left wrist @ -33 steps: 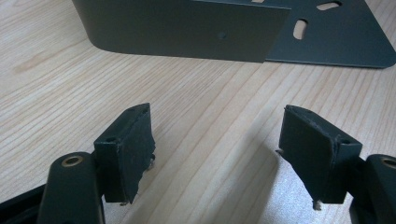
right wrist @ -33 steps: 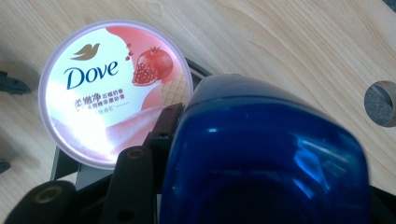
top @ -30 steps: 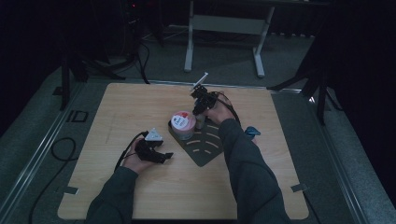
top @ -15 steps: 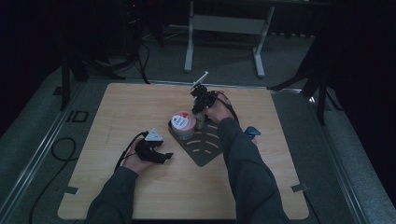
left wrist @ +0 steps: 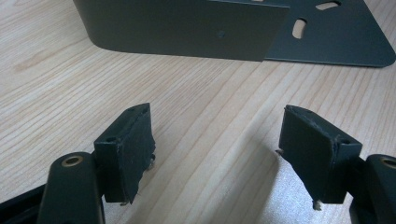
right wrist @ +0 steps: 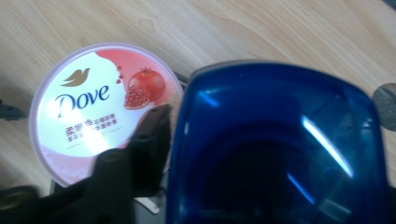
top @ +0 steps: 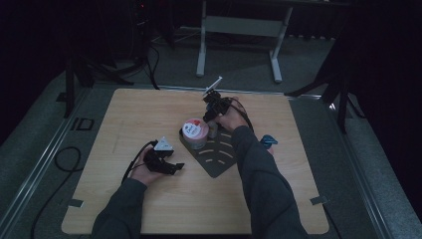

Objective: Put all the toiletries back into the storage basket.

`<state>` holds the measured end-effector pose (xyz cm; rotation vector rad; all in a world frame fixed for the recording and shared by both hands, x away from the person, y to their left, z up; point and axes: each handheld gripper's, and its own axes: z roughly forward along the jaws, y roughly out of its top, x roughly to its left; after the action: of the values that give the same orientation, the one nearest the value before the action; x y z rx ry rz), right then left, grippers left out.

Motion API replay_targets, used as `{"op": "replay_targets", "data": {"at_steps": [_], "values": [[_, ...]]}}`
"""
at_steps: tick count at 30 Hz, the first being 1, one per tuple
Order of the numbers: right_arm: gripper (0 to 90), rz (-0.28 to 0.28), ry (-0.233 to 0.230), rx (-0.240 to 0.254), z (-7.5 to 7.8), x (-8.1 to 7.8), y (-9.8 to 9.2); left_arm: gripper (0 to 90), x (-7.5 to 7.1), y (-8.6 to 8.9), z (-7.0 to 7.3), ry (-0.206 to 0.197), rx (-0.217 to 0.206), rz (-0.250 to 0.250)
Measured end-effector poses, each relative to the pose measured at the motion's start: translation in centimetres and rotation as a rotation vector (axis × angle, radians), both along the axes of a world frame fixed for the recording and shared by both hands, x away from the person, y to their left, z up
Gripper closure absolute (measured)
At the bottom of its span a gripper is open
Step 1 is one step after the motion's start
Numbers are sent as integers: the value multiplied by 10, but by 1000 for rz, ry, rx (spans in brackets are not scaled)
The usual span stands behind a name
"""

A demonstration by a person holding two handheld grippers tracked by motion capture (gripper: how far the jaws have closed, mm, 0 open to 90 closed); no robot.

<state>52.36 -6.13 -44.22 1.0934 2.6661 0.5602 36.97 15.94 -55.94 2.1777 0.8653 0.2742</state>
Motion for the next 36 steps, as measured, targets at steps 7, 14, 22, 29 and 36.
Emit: {"op": "replay_targets", "data": {"at_steps": [7,14,22,29,36], "values": [[293,2,-14,-23,-1,-2,-1,257,0,1,0,2,-4,1],[229,5,-17,-12,4,-4,-8,258,0,1,0,3,-6,2],[204,33,-18,7,9,-11,-16,258,1,1,0,1,-9,6],[200,43,11,17,11,-17,-26,258,1,1,-1,1,-9,7],[192,41,8,11,14,-25,-45,257,1,1,-1,-1,-8,7]]}}
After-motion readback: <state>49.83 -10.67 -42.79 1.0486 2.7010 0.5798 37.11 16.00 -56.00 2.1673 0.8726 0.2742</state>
